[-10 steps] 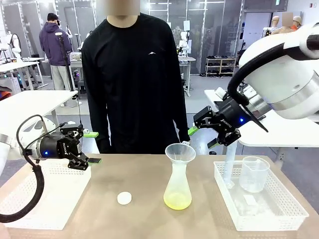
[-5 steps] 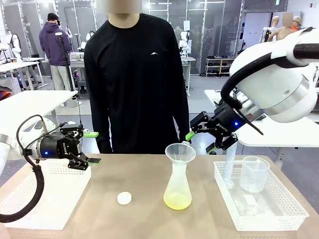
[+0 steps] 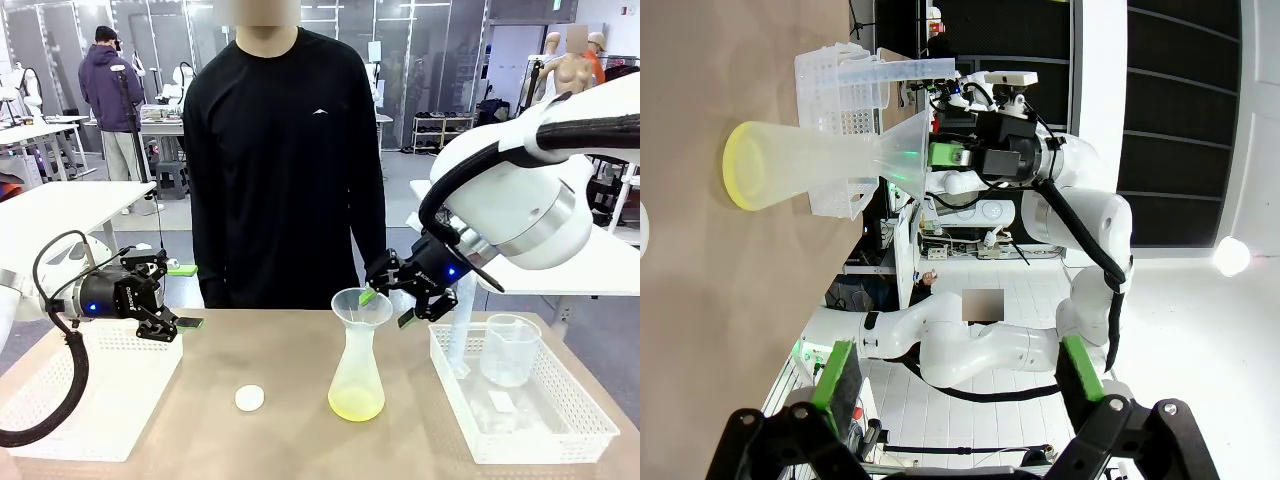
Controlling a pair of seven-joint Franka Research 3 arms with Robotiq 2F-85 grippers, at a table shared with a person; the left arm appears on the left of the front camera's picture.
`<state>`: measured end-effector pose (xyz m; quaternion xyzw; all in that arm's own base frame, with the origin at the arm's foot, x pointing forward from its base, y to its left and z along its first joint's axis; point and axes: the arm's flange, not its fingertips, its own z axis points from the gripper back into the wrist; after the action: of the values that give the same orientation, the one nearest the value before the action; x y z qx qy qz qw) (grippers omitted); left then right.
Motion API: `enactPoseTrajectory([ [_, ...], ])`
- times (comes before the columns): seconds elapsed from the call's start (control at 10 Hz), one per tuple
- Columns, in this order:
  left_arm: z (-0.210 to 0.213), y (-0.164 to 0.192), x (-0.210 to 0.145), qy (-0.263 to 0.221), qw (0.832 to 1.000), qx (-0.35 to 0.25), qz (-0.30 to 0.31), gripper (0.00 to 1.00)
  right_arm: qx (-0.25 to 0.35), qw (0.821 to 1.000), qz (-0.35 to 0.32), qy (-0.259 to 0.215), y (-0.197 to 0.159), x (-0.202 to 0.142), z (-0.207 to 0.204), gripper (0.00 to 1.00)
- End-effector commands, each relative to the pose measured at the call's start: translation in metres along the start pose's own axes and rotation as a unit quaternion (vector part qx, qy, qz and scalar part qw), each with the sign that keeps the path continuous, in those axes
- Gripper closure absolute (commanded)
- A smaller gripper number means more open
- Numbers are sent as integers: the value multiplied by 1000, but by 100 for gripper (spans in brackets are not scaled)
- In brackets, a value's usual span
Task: Prepare the solutions needed for the experiment.
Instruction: Once the solution is in the Big flask , pick up the Plastic Funnel and place it back into the right Organizing basket.
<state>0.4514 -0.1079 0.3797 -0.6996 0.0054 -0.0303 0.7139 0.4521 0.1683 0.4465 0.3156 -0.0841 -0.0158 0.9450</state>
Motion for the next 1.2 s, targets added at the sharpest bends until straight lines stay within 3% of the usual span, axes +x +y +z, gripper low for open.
enactPoseTrajectory([
  [0.0,0,-2,0,2,1000,-3,3,0,-12,1000,-14,-13,5,1,-4,25],
  [0.8,0,-2,0,2,1000,-3,3,0,-10,1000,-16,-6,2,-5,-3,98],
  [1.1,0,-2,0,2,1000,-3,3,0,-7,1000,-13,-6,2,-9,2,100],
])
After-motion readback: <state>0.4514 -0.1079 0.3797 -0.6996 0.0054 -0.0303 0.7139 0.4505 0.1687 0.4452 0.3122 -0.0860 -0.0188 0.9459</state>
